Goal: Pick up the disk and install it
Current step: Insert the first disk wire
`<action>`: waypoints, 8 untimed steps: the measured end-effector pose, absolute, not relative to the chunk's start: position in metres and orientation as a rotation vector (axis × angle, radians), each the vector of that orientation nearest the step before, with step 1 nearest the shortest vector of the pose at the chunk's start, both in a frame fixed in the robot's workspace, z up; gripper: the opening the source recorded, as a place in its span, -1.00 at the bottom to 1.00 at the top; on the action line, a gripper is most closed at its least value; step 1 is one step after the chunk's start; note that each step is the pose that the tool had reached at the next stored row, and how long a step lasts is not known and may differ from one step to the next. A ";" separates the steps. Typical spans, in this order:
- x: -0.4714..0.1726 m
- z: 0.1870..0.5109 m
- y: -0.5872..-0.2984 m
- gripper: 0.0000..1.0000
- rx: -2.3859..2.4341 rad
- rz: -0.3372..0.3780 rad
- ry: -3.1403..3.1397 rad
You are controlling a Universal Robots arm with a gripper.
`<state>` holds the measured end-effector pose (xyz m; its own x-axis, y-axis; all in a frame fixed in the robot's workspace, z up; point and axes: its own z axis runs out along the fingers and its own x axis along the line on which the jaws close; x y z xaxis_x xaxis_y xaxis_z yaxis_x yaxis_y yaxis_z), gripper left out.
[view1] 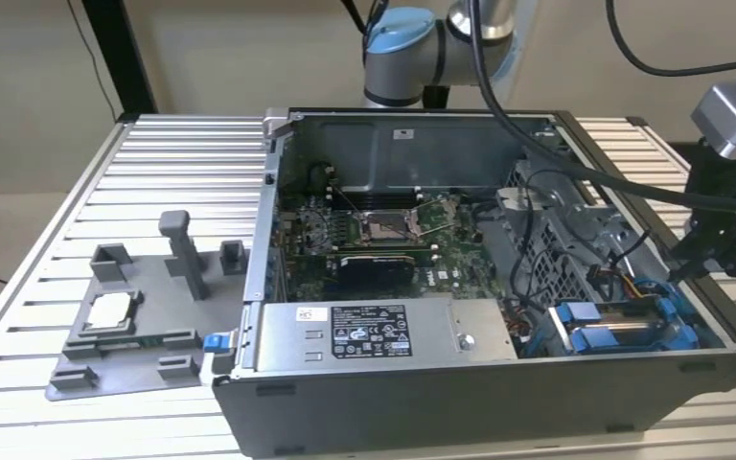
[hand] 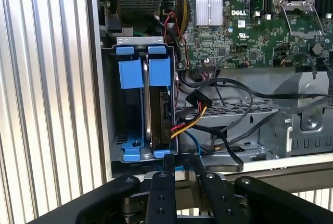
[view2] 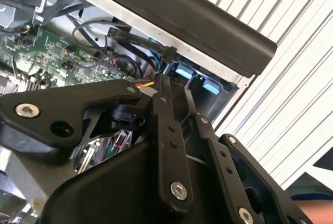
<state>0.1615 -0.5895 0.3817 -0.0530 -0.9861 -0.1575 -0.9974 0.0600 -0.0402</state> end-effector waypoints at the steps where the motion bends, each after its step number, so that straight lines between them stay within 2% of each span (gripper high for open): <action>1: 0.164 0.382 -0.590 1.00 -2.059 0.130 2.181; 8: 0.186 0.378 -0.590 1.00 -2.069 0.181 2.199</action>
